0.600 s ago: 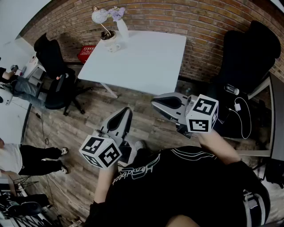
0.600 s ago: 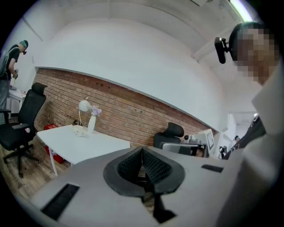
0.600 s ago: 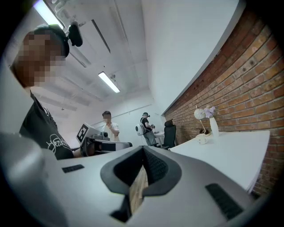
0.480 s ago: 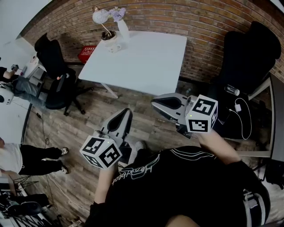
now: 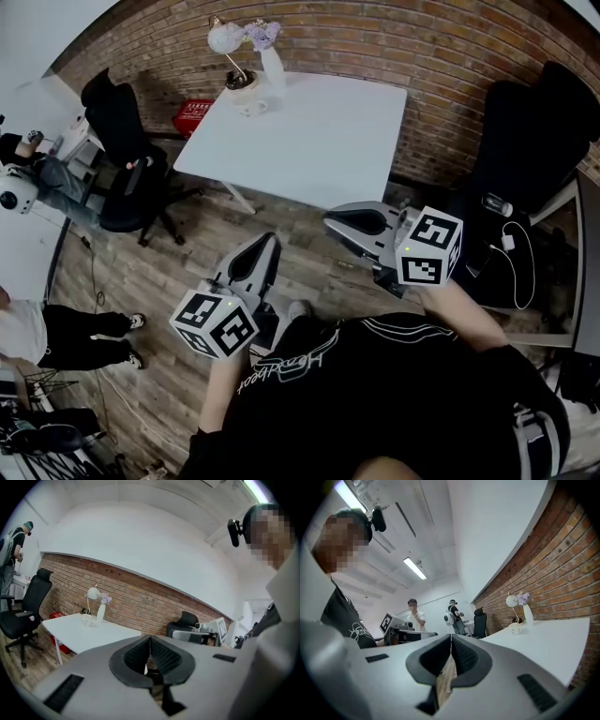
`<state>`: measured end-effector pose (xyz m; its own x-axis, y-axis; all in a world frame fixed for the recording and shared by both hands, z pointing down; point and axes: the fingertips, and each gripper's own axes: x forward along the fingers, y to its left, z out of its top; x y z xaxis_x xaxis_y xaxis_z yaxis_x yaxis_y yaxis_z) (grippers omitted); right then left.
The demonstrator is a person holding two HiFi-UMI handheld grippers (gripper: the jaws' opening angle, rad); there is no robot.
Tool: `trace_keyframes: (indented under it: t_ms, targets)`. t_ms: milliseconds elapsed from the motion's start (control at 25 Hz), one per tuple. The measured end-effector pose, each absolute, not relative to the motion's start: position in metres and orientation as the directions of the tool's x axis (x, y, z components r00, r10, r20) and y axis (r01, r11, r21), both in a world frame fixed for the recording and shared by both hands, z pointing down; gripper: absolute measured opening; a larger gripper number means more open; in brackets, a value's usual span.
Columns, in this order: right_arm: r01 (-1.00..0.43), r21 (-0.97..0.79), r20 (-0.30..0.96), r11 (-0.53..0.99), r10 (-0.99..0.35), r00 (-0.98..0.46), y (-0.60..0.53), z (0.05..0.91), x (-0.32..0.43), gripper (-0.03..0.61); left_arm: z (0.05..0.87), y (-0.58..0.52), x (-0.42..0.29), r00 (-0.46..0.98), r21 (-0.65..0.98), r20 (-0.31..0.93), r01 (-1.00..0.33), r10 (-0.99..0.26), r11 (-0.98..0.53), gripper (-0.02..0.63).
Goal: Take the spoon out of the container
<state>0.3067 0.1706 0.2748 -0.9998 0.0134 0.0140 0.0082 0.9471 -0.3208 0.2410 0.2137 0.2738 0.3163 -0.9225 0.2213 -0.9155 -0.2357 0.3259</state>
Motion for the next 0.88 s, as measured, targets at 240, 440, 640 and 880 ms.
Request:
trace_keyframes:
  t_ms: [240,440,640,880]
  targets:
    - [0.004,-0.299,0.000,0.954,0.004,-1.000,0.153,0.280,0.281,-0.003,0.282,0.196,0.213,0.322,0.341,0.209,-0.909,-0.924,-0.240,0.006]
    - [0.006,-0.314,0.014,0.949,0.011,-1.000,0.130,0.289,0.237,-0.003,0.292,0.173,0.169,0.325,0.358,0.208,-0.903,-0.923,-0.237,0.006]
    - [-0.022,-0.360,0.037,0.933,-0.009,-0.999,0.089,0.304,0.170,-0.003,0.308,0.134,0.099,0.341,0.395,0.216,-0.888,-0.915,-0.237,0.005]
    - [-0.088,-0.405,0.062,0.910,-0.069,-0.996,0.034,0.310,0.074,-0.003,0.318,0.076,-0.003,0.378,0.436,0.247,-0.866,-0.892,-0.246,0.006]
